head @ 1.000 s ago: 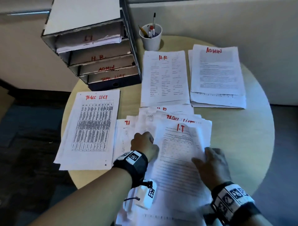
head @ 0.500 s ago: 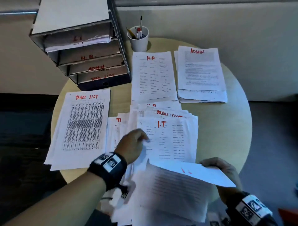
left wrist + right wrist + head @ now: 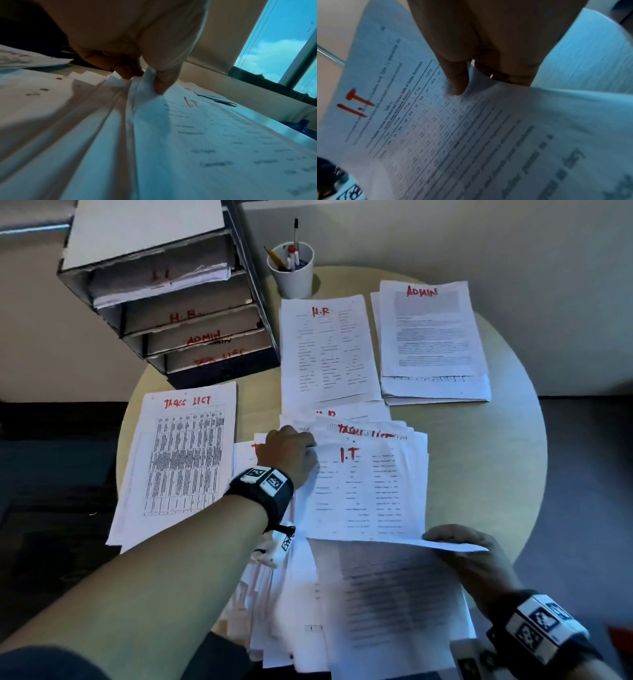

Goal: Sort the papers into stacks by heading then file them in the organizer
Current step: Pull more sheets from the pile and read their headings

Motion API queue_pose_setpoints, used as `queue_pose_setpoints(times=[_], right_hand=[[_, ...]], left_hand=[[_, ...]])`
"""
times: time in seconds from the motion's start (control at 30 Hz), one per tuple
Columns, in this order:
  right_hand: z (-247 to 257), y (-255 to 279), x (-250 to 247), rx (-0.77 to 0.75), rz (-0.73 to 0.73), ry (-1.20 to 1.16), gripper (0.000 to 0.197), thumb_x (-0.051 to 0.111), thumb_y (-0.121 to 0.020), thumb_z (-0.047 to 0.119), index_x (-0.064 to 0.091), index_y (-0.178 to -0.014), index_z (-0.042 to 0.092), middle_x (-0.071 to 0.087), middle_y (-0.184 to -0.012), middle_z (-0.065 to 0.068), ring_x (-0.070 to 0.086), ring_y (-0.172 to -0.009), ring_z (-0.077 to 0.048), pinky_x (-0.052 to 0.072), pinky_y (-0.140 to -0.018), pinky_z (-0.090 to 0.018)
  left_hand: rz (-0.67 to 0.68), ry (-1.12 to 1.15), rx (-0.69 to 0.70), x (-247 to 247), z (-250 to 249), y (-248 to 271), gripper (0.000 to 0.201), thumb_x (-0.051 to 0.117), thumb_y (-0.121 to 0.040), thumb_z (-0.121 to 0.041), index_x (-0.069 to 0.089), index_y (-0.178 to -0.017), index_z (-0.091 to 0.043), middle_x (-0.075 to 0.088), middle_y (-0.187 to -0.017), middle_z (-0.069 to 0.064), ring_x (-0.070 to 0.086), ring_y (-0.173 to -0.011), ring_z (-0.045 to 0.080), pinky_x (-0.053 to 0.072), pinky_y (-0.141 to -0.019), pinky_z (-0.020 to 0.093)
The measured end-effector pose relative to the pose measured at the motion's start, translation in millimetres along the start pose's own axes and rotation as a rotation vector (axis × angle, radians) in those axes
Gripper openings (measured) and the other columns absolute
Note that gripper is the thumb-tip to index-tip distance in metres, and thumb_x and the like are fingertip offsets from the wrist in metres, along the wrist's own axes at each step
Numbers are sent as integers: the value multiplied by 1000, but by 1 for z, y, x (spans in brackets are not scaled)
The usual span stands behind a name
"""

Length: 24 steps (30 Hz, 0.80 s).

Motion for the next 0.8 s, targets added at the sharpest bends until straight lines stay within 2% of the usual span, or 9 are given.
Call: queue_pose_setpoints(times=[0.07, 0.13, 0.2, 0.23, 0.33, 0.43, 0.53, 0.67, 0.8], right_hand=[[3, 0, -2, -22, 3, -61, 18, 67, -78, -17, 75, -75, -1, 75, -85, -16, 68, -71, -16, 55, -62, -19], [7, 0, -2, -65, 26, -122, 11, 82, -71, 3, 75, -76, -3, 74, -99, -19, 70, -84, -21, 57, -70, -23], [6, -1, -3, -78, 43, -149, 58, 95, -47, 40, 74, -77, -5, 73, -105, -15, 70, -94, -23, 57, -76, -26], [6, -3, -5, -75, 24, -149, 65, 96, -41, 45, 75, -78, -4, 72, -108, -14, 70, -98, -25, 58, -79, -30], [15, -7, 1, -92, 27, -131, 14, 88, -64, 10, 78, -73, 9, 65, -127, -7, 62, -117, -32, 51, -94, -45], [24, -12, 2, -168, 20, -44, 18, 90, -57, 17, 80, -72, 18, 50, -145, 8, 57, -123, -15, 51, -92, -32], [38, -13, 6, -209, 34, -44, 16, 81, -61, 17, 80, -76, 13, 61, -135, 2, 62, -116, -12, 53, -83, -17], [45, -12, 11, -231, 12, -25, 12, 81, -60, 20, 80, -71, 24, 77, -85, -1, 70, -81, -15, 54, -73, -25], [43, -10, 9, -221, 12, -46, 33, 90, -53, 45, 80, -73, 21, 77, -89, -1, 71, -84, -12, 57, -75, -22]], left_hand=[[-133, 71, 155, -5, 3, 10, 25, 57, -95, -28, 72, -115, -24, 60, -114, 7, 49, -110, 33, 47, -90, 43], [-227, 101, 285, -8, 8, 20, 26, 60, -93, -24, 74, -113, -18, 64, -108, 8, 53, -102, 34, 51, -84, 47], [-265, 86, 348, -10, 14, 28, 34, 52, -92, -29, 74, -113, -16, 64, -112, 10, 57, -99, 34, 53, -82, 46], [-267, 110, 373, -12, 13, 31, 38, 47, -92, -32, 74, -113, -15, 64, -113, 11, 58, -99, 34, 54, -84, 43], [-234, 331, 442, -26, -3, 48, 43, 42, -94, -34, 73, -110, -9, 67, -109, 7, 63, -99, 25, 48, -88, 27], [-209, 565, 503, -36, -25, 79, 28, 53, -96, -29, 74, -100, -10, 69, -96, -7, 64, -91, 8, 48, -84, 15], [-181, 667, 563, -42, -37, 105, 11, 60, -95, -21, 71, -94, -20, 68, -87, -14, 64, -86, 0, 48, -80, 11], [-144, 774, 390, -43, -22, 95, 3, 71, -87, -28, 71, -84, -27, 70, -81, -22, 65, -80, -3, 47, -74, 11], [-137, 849, 239, -43, -13, 78, 20, 76, -73, -40, 67, -69, -23, 64, -64, -16, 56, -63, 1, 43, -60, 13]])
Point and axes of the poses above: each hand's wrist, its own y-axis away from the middle knuckle, its own x-axis out of the palm, z = x × y, the point moved 6 cm from there along -y, towards the middle knuckle
